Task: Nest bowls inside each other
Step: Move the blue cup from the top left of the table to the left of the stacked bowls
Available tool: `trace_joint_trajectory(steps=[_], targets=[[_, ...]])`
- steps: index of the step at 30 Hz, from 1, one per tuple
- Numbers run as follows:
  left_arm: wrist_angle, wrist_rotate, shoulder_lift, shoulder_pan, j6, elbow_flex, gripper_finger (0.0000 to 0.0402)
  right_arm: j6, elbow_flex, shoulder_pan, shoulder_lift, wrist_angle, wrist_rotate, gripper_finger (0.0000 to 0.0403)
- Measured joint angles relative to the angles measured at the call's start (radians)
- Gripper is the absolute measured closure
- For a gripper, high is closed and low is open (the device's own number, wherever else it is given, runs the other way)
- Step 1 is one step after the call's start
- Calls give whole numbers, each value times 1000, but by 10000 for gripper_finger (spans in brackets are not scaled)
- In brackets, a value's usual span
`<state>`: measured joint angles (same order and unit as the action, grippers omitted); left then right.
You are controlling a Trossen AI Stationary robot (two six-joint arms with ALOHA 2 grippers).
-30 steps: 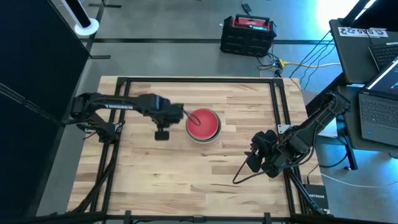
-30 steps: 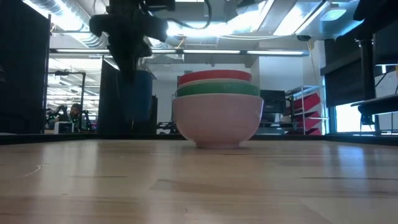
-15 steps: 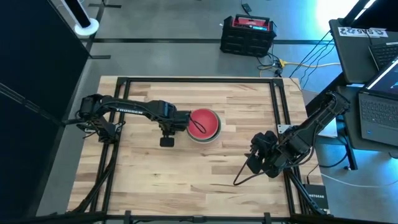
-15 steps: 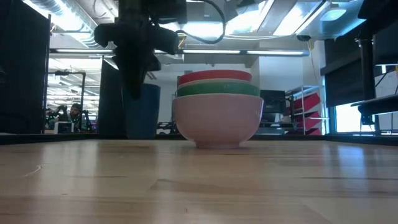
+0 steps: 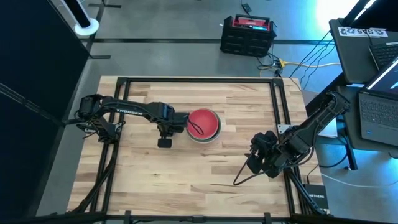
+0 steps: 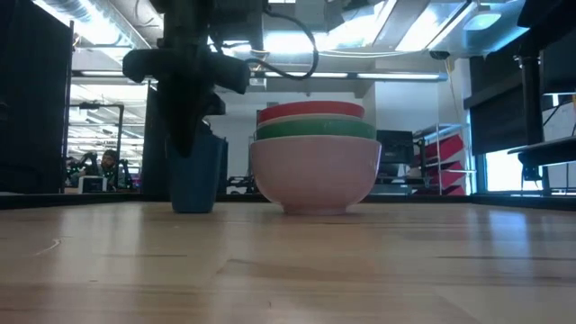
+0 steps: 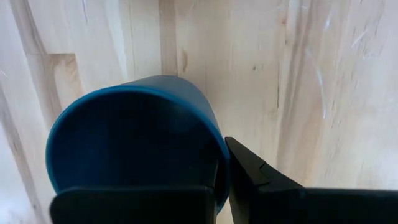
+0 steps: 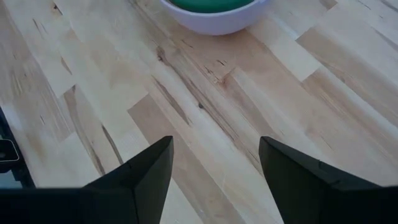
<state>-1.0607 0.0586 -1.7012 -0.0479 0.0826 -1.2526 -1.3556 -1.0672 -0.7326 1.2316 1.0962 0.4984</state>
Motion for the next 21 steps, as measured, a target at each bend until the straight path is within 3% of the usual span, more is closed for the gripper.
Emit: trace_joint_trajectory(steps=[21], targets=[[14,-17,-3,-19,32,-3,399,-1,0,0,0,-2,0,180]])
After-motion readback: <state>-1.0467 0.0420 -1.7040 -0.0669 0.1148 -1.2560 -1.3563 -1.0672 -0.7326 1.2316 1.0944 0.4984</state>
